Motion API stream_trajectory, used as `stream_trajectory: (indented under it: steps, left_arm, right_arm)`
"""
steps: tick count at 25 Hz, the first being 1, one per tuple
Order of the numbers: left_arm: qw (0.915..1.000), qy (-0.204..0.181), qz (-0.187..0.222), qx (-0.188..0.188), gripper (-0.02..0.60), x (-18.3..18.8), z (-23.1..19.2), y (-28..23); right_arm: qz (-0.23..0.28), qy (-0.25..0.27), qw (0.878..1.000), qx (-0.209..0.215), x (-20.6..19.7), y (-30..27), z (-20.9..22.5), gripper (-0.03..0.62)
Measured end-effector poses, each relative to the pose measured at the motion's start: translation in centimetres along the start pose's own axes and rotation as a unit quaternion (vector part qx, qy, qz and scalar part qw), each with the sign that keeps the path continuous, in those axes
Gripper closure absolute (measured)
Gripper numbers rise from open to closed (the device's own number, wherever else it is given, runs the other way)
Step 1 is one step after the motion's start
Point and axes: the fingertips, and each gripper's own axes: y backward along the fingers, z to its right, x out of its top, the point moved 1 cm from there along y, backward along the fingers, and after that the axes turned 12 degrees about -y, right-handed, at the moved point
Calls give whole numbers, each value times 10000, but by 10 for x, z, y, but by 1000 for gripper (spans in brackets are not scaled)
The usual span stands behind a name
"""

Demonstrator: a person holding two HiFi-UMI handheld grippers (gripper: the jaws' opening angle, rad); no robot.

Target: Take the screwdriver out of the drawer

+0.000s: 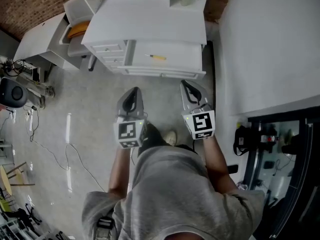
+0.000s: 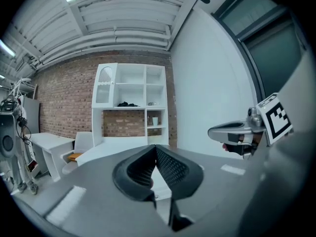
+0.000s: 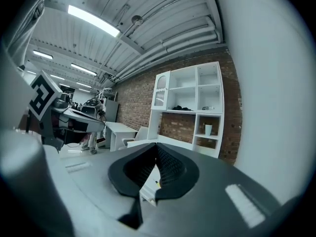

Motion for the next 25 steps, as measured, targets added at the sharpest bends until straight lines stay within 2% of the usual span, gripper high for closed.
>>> stream_trajectory:
  steps: [9,16,25]
  left_arm:
    - [9999,-31,-141,-22,569,-10,-15,-49]
    - [9991,70,-366,-208,571,-31,-44,-129]
    - [9954,283,-789,-459,569,-74,-84,-235]
  right_arm:
    - [-173,-152,9997,19,-12,-44,23,591]
    - [-399,-170,9991,8,-23,-127,49,591]
    - [-1055,-248,9940,127,-58,-242,74,590]
